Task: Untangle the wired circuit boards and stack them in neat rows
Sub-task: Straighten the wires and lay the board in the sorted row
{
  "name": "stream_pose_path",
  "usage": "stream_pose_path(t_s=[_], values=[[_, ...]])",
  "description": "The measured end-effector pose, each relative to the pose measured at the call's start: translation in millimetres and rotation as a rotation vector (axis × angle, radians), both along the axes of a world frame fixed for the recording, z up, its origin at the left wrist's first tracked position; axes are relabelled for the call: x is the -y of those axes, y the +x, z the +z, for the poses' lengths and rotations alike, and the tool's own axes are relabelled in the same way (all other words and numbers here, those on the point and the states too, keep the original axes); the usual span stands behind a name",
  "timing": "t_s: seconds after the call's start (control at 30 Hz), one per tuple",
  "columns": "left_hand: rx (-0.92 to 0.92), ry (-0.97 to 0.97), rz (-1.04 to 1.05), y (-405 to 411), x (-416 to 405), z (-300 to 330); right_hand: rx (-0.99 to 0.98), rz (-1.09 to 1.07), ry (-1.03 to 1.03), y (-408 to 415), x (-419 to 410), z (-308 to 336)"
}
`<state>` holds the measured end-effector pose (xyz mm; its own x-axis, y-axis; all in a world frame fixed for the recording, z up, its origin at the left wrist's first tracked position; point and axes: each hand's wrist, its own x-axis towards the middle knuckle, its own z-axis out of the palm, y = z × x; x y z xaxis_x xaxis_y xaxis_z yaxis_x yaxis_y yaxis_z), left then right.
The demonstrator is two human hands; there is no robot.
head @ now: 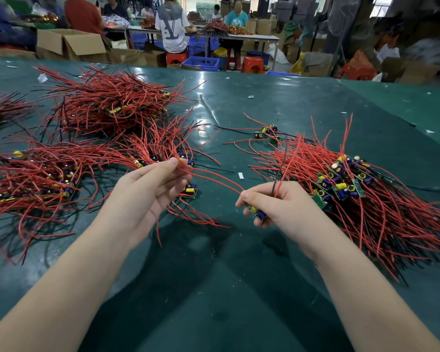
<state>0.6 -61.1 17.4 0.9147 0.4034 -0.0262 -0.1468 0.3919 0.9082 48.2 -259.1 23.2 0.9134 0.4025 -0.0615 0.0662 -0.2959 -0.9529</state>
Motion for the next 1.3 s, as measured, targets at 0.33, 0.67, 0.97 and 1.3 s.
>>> stream_pose_path(t_s=[0.33, 0.67, 0.97, 1.3], values=[[-0.013, -0.193, 0.087, 2.9, -4.0, -3.6, 0.013, -0.009, 0.016, -2.1, -2.6, -0.1], [-0.037, -0.495, 0.029, 3.4, -2.1, -0.5, 0.030, 0.028, -0.004, -3.5, -4.7, -1.7], [-0.040, -0.185, -0.126, 2.7, 6.1, -3.3, 0.053, 0.006, 0.060, -3.8, -5.8, -2.7], [-0.050, 0.132, -0.191, -2.5, 20.8, -11.0, 0.045, 0.078, -0.025, -6.1, -11.1, -10.8]])
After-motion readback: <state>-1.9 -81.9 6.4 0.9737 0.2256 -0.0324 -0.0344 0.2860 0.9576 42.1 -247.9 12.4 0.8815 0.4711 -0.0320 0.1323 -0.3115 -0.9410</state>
